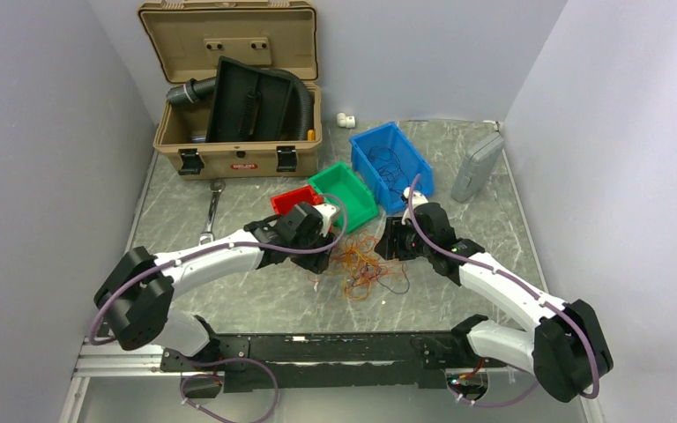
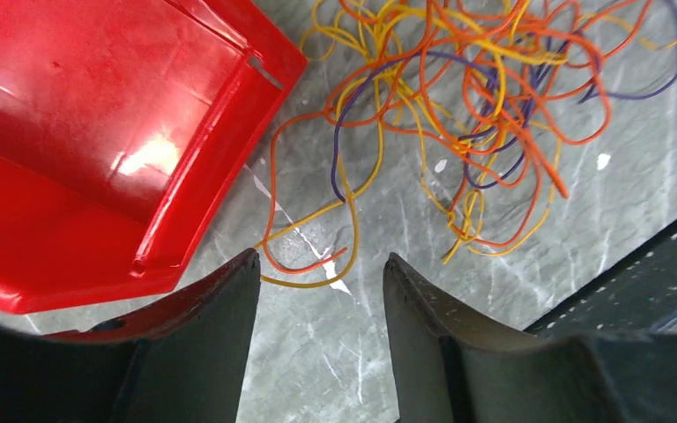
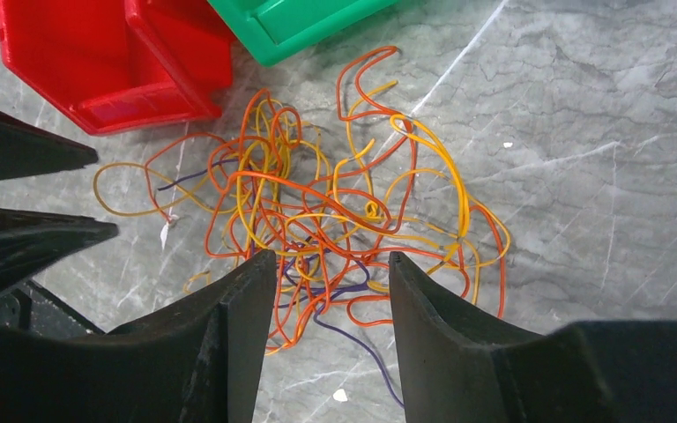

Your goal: Untangle the cables

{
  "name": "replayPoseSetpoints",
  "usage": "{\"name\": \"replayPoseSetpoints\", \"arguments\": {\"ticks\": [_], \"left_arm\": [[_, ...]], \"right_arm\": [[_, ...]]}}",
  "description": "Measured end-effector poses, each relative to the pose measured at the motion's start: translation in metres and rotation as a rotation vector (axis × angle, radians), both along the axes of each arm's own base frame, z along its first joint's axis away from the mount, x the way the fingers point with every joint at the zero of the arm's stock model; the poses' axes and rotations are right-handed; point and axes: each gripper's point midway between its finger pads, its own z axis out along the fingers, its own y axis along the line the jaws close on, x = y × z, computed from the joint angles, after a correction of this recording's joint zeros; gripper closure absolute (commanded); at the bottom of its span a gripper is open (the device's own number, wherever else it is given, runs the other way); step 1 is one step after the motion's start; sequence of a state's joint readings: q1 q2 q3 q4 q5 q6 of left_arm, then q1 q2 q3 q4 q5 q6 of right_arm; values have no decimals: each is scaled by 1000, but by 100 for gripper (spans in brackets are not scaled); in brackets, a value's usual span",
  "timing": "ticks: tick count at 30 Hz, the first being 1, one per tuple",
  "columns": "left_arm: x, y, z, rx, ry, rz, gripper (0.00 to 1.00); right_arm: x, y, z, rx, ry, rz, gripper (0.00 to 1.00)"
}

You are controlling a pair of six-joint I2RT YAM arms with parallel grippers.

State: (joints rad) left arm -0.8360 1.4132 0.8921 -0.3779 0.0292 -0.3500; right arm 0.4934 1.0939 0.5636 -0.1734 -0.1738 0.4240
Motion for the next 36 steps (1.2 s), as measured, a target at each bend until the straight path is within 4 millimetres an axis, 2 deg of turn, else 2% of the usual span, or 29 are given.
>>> {"name": "replayPoseSetpoints", "arguments": {"ticks": [4,6,11,13,14,16,18,20,25,30,33,36], "left_arm": [[-3,2,-19,75,-1,-44,46],[-5,1,-25,104,-1,-66,52],[-9,-4,-32,152,-9,-114,91],[-9,-6,-31,161,-11,-126,100],[-8,-7,-30,164,-12,-132,100],[-8,-8,-28,169,-14,-141,100],[-8,-9,-26,172,-15,-146,100],[-8,-9,-24,176,-14,-148,100],[-11,-1,-21,204,-8,-143,100],[-14,3,-7,191,-20,-139,100],[-14,2,12,160,-45,-132,100],[-10,1,41,102,-104,-106,100]], "right_arm": [[0,0,5,11,-14,-3,48],[1,1,8,17,-21,-4,48],[1,0,8,15,-25,-8,51],[2,0,8,13,-25,-11,50],[2,0,8,13,-25,-11,45],[2,0,7,13,-21,-12,21],[2,0,4,11,-11,-18,12],[2,-1,0,3,0,-20,9],[2,-1,-7,-9,20,-22,10],[5,0,-12,-11,29,-27,15],[8,-2,-21,-25,52,-62,21],[14,-11,-28,-52,65,-142,29]]}}
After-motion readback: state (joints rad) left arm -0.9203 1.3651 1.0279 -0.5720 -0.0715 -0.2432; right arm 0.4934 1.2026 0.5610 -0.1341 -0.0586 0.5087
